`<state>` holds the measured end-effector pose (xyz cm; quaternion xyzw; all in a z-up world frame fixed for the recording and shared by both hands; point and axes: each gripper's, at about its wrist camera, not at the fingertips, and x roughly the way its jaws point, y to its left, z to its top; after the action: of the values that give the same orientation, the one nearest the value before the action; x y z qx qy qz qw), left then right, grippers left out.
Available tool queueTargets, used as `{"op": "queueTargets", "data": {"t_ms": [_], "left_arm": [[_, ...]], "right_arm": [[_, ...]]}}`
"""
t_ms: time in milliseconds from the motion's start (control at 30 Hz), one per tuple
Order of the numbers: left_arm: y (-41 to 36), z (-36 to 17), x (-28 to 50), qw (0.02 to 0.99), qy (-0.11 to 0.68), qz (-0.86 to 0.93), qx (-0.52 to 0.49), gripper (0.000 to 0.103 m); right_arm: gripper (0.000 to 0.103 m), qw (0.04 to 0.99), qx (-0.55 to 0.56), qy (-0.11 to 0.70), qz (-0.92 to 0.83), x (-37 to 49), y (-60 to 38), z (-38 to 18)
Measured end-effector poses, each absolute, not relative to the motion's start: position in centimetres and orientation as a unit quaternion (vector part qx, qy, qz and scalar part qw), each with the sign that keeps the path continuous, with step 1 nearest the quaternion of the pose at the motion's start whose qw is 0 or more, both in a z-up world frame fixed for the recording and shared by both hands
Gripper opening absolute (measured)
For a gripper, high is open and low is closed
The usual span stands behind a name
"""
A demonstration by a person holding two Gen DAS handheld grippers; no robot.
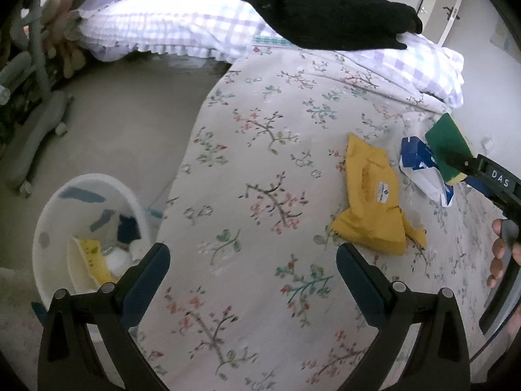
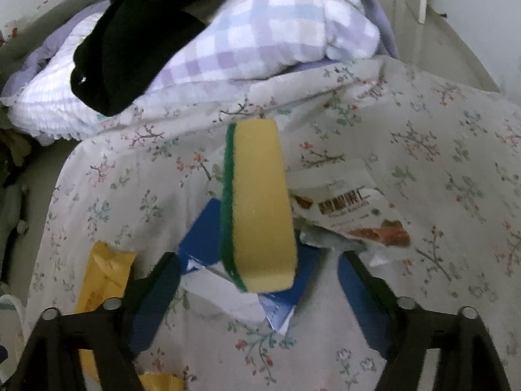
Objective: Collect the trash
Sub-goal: 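Grasp the yellow-green sponge with the right gripper, then grasp the yellow packet with the left gripper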
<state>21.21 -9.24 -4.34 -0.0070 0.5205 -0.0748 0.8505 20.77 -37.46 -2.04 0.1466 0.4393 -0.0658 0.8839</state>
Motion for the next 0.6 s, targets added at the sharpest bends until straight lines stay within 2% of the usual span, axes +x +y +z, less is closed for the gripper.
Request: {"op": "queueTargets", "data": {"t_ms": [100, 133, 300, 600], "left_arm": [[-10.2, -4.5, 21.7, 0.853, 0.516, -0.079, -0.008, 0.103], [-10.4, -4.5, 21.9, 0.853, 0.515, -0.083, -0.013, 0.103], [-12.1, -4.3, 22.3, 0.851, 0.511, -0.114, -0.032, 0.103], [-15.4, -4.4, 22.8, 0.849, 0.504, -0.153, -0.051, 0.102]], "right_arm": [[0.049, 0.889, 0.128, 0.437, -0.057, 21.1, -37.1, -2.2], [0.029, 0.888, 0.125, 0.439, -0.054, 21.2, -37.1, -2.3], [0.029, 0.874, 0.126, 0.463, -0.075, 20.9, -37.5, -1.9], [0.029, 0.881, 0.130, 0.447, -0.080, 17.1, -39.9, 2.0]]}}
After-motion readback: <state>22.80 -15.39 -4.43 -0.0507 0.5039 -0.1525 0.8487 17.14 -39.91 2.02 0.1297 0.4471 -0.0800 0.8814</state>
